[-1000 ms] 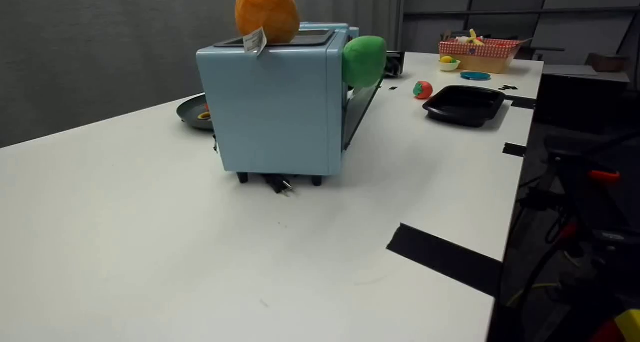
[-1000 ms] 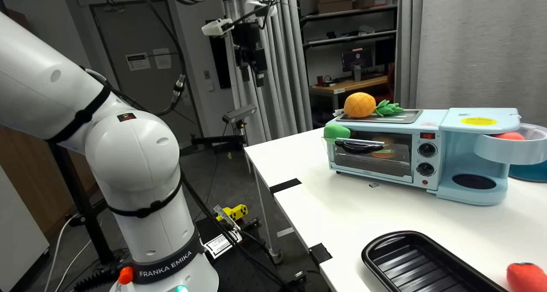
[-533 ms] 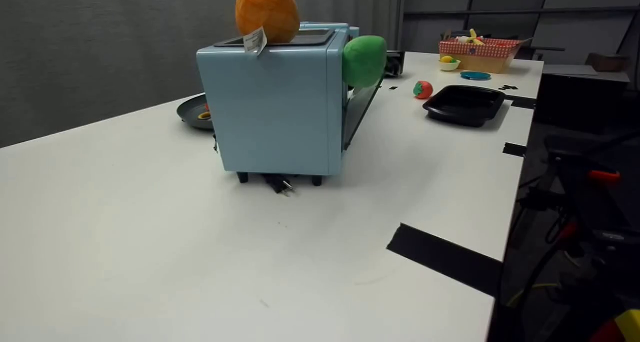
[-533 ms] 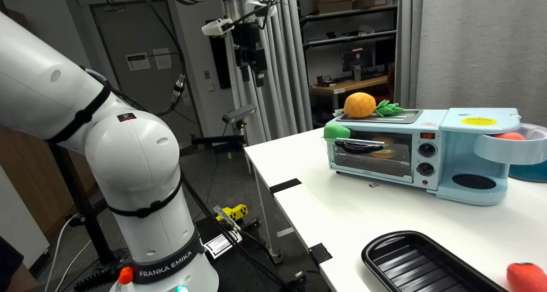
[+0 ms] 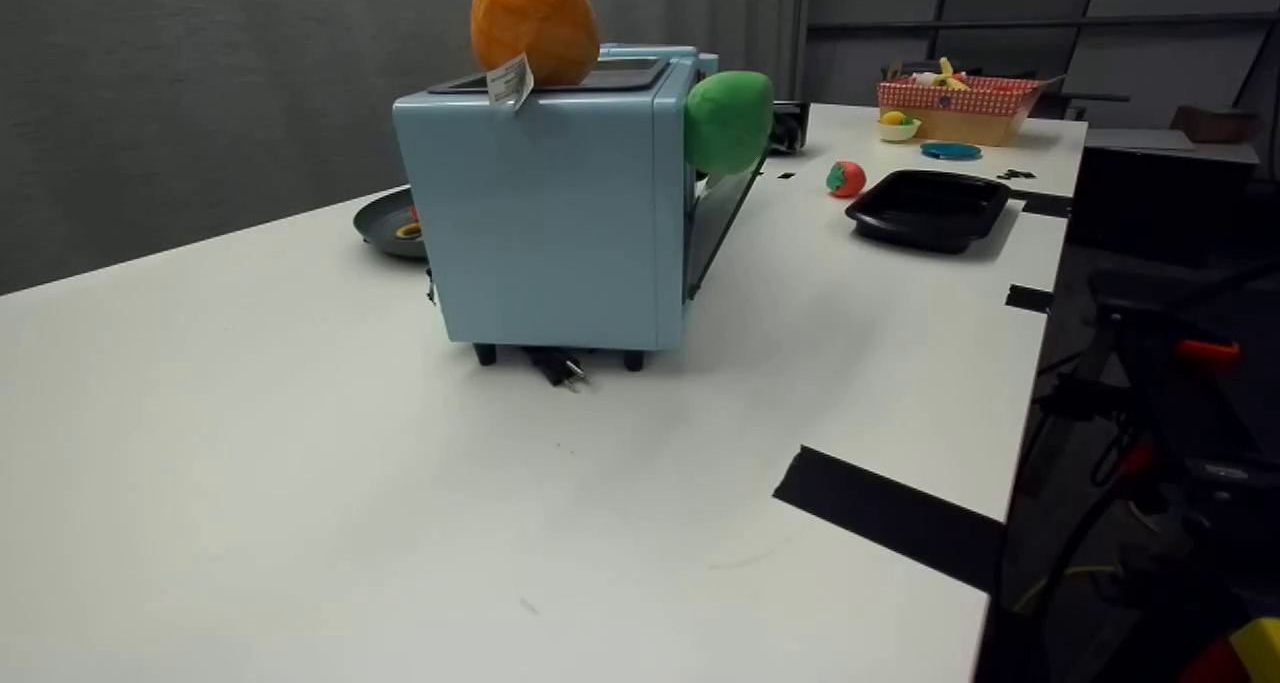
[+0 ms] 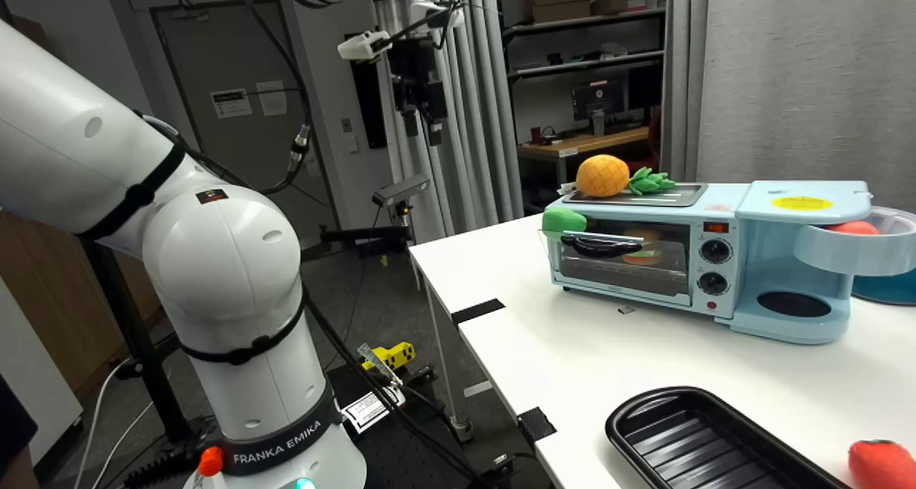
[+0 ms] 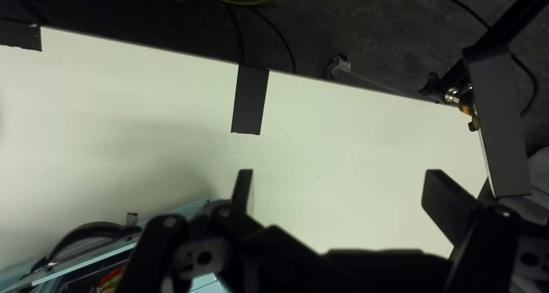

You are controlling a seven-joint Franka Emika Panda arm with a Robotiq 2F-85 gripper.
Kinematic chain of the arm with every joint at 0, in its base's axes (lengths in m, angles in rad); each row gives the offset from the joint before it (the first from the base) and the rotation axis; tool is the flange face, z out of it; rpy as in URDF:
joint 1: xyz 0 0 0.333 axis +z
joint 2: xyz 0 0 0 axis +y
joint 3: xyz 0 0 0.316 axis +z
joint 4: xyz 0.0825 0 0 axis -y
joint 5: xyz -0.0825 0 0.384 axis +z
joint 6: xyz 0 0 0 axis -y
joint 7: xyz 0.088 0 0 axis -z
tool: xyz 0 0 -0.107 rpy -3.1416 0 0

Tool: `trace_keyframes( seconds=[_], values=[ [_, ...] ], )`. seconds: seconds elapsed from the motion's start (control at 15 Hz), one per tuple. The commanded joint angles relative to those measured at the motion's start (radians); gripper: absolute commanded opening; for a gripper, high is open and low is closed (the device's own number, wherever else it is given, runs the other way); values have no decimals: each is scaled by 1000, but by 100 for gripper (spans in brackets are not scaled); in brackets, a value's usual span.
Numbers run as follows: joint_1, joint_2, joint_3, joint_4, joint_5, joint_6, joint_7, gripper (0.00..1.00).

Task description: Open the oven door

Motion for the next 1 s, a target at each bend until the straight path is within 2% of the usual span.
trace_keyframes(
  seconds=[0.0,0.53,0.93],
  values=[
    [-7,0,5,3,3,-4,-3,100],
    [-10,1,-2,-5,0,-7,-12,100],
    [-60,39,-33,-5,-40,13,-19,100]
  ],
)
